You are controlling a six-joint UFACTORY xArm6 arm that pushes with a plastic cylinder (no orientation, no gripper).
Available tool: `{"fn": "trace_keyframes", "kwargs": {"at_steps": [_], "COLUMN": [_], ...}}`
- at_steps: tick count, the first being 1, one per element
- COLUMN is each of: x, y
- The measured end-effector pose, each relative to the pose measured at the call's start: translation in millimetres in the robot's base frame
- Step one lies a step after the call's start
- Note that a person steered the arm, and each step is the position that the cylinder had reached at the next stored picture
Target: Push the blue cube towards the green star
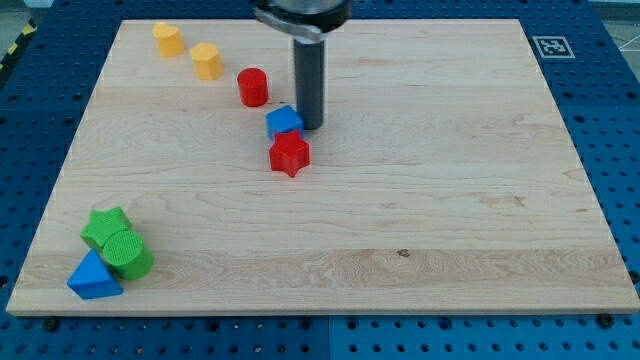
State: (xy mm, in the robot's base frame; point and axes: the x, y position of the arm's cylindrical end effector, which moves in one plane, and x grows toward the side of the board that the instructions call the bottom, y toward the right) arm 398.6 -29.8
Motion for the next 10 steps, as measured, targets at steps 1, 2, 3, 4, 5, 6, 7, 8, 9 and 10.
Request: {"fn": "trace_keyframes", "kwargs": {"at_steps": [1, 2, 3, 4, 5, 6, 7, 8, 9, 10], "x": [6.6, 13.2, 18.4, 22.6, 27.7, 35.9, 41.4, 41.4, 41.4, 49.8], "y": [-38.7, -76.6, -108.0, -130.8, -140.4, -140.8, -138.0, -123.4, -86.1, -82.2]}}
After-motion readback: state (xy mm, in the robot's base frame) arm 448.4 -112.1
